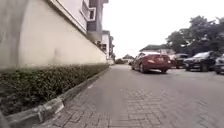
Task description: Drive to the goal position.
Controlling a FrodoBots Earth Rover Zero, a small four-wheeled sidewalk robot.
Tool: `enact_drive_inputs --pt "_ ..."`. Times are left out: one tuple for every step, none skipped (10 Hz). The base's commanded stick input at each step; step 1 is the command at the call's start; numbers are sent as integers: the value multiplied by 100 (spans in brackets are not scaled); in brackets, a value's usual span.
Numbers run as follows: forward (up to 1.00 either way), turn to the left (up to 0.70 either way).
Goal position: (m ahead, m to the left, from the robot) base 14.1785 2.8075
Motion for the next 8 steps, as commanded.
enact_drive_inputs --pt "70 0" --pt "70 0" --pt "70 0" --pt "70 0" --pt "70 0" --pt "70 0" --pt "70 0" --pt "70 0"
